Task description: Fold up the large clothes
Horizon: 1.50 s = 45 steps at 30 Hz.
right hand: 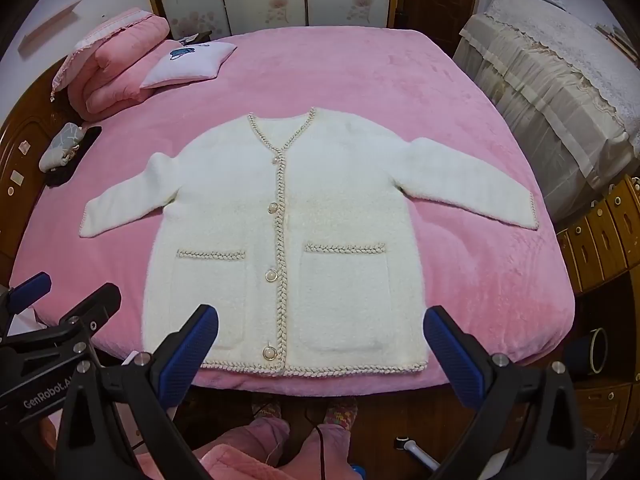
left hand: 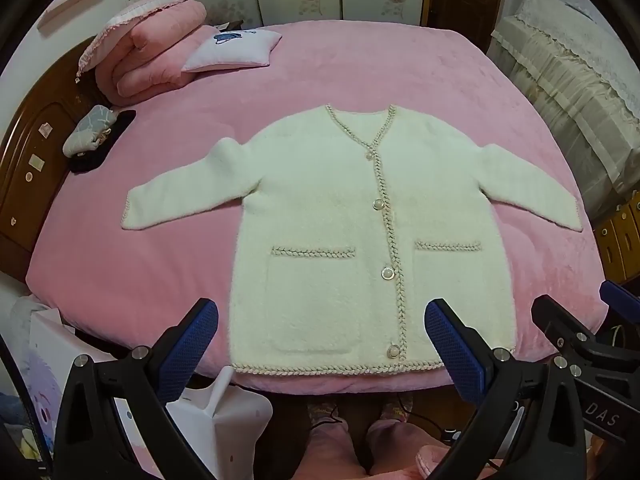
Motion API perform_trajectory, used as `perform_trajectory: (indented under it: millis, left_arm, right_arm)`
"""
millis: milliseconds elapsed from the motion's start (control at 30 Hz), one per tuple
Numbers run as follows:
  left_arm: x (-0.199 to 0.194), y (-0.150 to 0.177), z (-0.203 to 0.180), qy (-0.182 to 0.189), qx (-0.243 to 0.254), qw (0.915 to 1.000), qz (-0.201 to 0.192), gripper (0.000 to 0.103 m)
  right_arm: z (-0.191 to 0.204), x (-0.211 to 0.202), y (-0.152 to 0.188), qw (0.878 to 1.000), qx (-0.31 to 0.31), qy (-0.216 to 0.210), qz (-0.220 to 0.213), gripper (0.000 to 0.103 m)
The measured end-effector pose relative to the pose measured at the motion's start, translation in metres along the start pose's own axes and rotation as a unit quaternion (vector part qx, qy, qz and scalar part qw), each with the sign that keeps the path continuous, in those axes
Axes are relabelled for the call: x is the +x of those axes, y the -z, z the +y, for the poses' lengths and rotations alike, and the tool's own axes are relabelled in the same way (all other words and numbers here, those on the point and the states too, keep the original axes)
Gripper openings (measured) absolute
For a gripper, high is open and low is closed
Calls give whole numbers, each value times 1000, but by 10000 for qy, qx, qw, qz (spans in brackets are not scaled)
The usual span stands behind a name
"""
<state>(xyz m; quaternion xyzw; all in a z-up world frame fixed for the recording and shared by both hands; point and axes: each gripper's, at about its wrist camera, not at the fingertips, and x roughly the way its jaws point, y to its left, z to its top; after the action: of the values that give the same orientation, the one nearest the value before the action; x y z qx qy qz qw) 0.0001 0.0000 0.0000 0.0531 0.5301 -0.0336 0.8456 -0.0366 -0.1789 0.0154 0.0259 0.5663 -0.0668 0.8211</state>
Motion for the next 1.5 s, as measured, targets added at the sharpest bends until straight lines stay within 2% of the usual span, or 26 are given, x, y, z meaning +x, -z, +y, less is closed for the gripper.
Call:
perform_trajectory:
  millis: [333,433,600,800,900,1100,1200,1267,1367,1500]
  left_arm:
    - [-12,-1,-6,-180,71,9998,-100,102]
    - [-11,2,-4,-187,77,9997,-113,102]
    - [-7,5,-5,60,-107,9999,44,102]
    - [-6,4,-10,95,-250,9994,198,102]
    - [-11,0,-16,262,-408,9983,327,102]
    - [-25,-2,-26,146,-582,9982,60,102]
    - [-27,5,-23,118,-786,9967,142,102]
    - [-22,14,-15,127,-1043,9943,186,102]
    - [-5,27,2,213,-1525,9868,504,102]
    - [26,43,44,415,-2310,9689,782,102]
  right_arm:
    - [-2,1,0,10000,-2,2,5,103]
    - [-13,2,-2,10000,-3,0,5,103]
    - [-19,3,-1,10000,-44,-20,0,103]
    - [-14,-4,-2,9996,-244,38,-98,103]
    - [-17,-9,-8,9992,-364,44,-188,103]
    - [-26,-12,-19,9976,-545,-179,-386,103]
    - [-25,-7,-23,9961,-693,-327,-437,103]
    - [-21,-1,-23,9950,-843,-363,-383,103]
    - [-9,14,-20,9925,-1116,-441,-216,103]
    - [14,35,-17,9866,-1566,-459,2,103]
